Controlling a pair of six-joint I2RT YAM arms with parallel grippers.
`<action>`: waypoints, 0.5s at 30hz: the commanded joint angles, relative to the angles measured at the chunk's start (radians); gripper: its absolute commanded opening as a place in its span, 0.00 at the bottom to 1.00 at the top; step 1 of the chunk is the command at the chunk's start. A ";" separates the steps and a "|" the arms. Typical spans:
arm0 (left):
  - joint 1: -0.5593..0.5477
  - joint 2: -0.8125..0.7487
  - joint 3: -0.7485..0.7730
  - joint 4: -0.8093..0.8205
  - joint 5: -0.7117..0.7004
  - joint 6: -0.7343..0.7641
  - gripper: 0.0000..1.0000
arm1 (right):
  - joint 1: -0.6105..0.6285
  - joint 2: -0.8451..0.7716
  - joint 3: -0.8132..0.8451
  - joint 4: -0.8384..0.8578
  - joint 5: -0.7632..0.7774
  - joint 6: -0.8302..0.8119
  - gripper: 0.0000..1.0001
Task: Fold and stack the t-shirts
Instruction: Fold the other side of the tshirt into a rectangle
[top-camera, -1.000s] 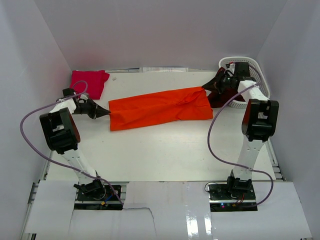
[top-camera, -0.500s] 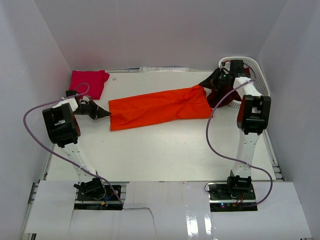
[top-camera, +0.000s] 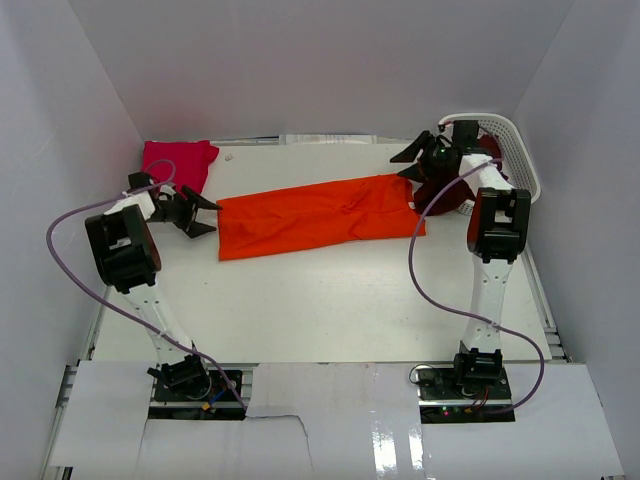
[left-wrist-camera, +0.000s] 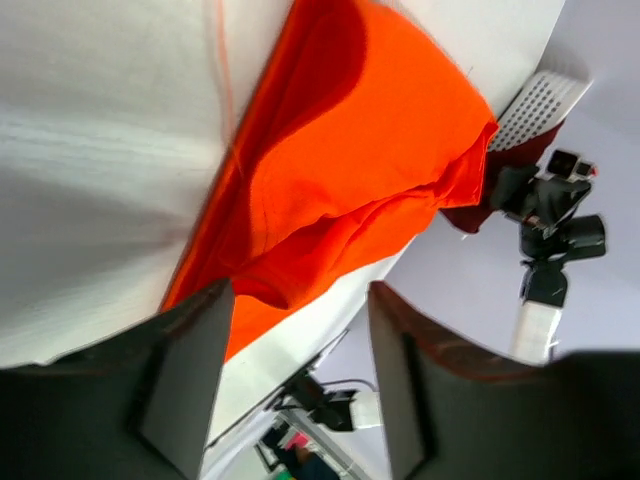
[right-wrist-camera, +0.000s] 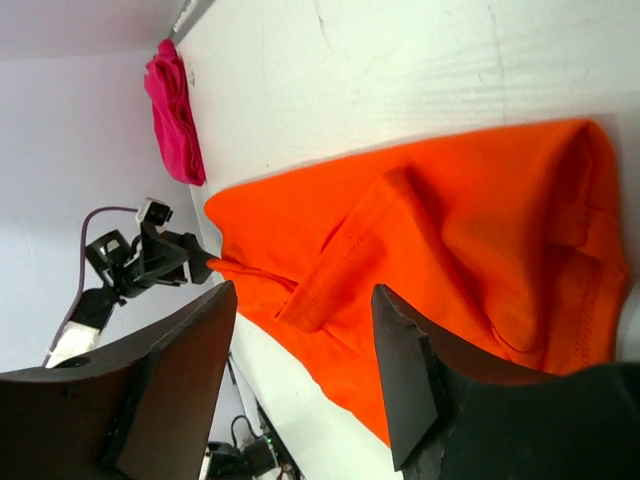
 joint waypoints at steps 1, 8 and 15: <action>-0.003 -0.124 0.064 0.080 -0.020 -0.040 0.76 | 0.003 -0.065 0.065 0.060 0.016 -0.016 0.63; -0.011 -0.170 0.150 0.091 0.020 -0.025 0.91 | 0.067 -0.168 -0.004 -0.104 0.082 -0.240 0.63; -0.098 -0.232 0.081 -0.027 -0.072 0.093 0.91 | 0.161 -0.261 -0.147 -0.310 0.328 -0.449 0.62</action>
